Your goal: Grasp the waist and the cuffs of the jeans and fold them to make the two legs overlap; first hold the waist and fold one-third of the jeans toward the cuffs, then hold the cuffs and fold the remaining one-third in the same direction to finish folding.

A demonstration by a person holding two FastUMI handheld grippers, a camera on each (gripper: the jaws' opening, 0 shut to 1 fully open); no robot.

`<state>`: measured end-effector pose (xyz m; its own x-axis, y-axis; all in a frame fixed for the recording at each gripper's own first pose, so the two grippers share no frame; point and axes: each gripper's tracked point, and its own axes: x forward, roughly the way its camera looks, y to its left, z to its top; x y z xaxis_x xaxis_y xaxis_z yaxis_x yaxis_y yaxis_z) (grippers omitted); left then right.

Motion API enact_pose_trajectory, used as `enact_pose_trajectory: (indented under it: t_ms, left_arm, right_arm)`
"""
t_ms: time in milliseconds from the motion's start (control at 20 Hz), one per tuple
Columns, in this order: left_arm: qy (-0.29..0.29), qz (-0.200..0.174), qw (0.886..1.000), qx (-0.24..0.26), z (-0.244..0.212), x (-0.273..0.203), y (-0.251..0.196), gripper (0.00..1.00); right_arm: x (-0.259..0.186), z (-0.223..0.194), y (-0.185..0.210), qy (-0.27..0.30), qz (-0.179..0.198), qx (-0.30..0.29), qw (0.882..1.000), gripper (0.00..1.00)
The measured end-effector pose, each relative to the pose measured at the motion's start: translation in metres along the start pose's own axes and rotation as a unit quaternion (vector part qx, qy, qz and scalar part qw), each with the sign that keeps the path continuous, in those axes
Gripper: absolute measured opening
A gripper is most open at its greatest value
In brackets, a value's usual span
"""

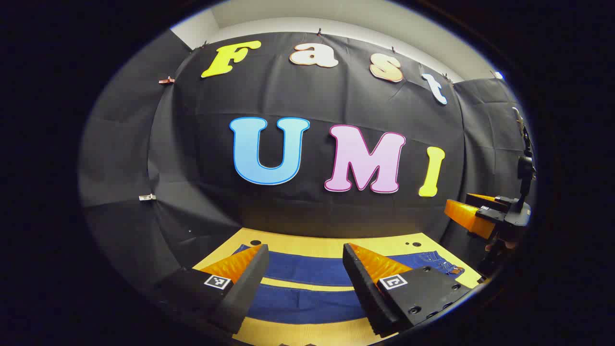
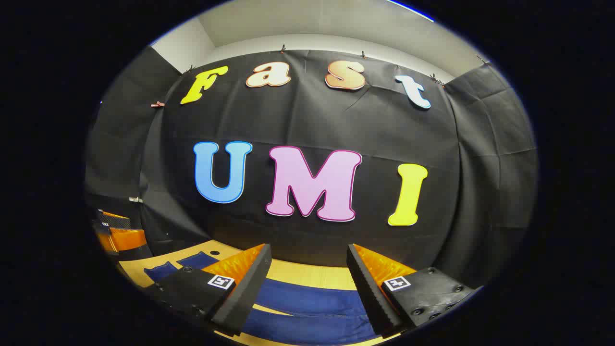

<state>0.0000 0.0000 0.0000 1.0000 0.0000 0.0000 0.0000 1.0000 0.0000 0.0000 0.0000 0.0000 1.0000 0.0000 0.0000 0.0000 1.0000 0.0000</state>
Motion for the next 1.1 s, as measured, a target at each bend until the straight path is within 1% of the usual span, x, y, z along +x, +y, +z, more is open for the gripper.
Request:
enact_pose_trajectory:
  t_ms: [150, 450, 500, 550, 600, 650, 700, 800, 950, 1000, 1050, 1100]
  left_arm:
    - [-0.007, -0.003, 1.000, -0.010, 0.002, 0.002, -0.001, 0.96]
    - [0.009, -0.013, 1.000, -0.022, -0.014, 0.014, 0.003, 0.96]
    - [0.010, -0.013, 1.000, -0.021, -0.014, 0.017, 0.003, 0.96]
    - [0.010, -0.012, 1.000, -0.019, -0.015, 0.020, 0.004, 0.96]
    - [0.010, -0.012, 1.000, -0.018, -0.014, 0.022, 0.005, 0.96]
    - [0.008, -0.010, 1.000, -0.016, -0.015, 0.024, 0.006, 0.96]
    - [0.006, -0.010, 1.000, -0.015, -0.013, 0.026, 0.006, 0.96]
    - [0.008, -0.011, 1.000, -0.012, -0.014, 0.030, 0.006, 0.96]
    - [0.007, -0.022, 1.000, 0.002, -0.017, 0.034, 0.005, 0.96]
    - [0.007, -0.028, 1.000, 0.010, -0.018, 0.035, 0.009, 0.96]
    - [0.005, -0.033, 0.999, 0.018, -0.019, 0.036, 0.015, 0.96]
    - [0.011, -0.031, 0.999, 0.027, -0.024, 0.036, 0.028, 0.96]
  right_arm:
    - [0.000, 0.000, -0.005, -0.006, -0.013, -0.004, 1.000, 0.96]
    - [-0.012, -0.001, -0.022, -0.011, -0.033, 0.000, 0.999, 0.96]
    - [-0.013, -0.001, -0.026, -0.011, -0.038, 0.002, 0.999, 0.99]
    - [-0.015, -0.004, -0.031, -0.009, -0.043, 0.003, 0.999, 0.99]
    - [-0.015, -0.005, -0.035, -0.007, -0.047, 0.003, 0.999, 0.94]
    - [-0.016, -0.007, -0.039, -0.004, -0.052, 0.004, 0.999, 0.96]
    - [-0.017, -0.009, -0.044, -0.002, -0.057, 0.004, 0.998, 0.94]
    - [-0.019, -0.012, -0.051, 0.001, -0.066, 0.007, 0.998, 0.97]
    - [-0.021, -0.018, -0.058, 0.008, -0.075, 0.006, 0.997, 0.99]
    - [-0.021, -0.019, -0.060, 0.011, -0.076, 0.004, 0.997, 0.94]
    - [-0.023, -0.020, -0.061, 0.013, -0.077, 0.003, 0.997, 0.99]
    - [-0.025, -0.020, -0.063, 0.013, -0.079, 0.001, 0.997, 0.96]
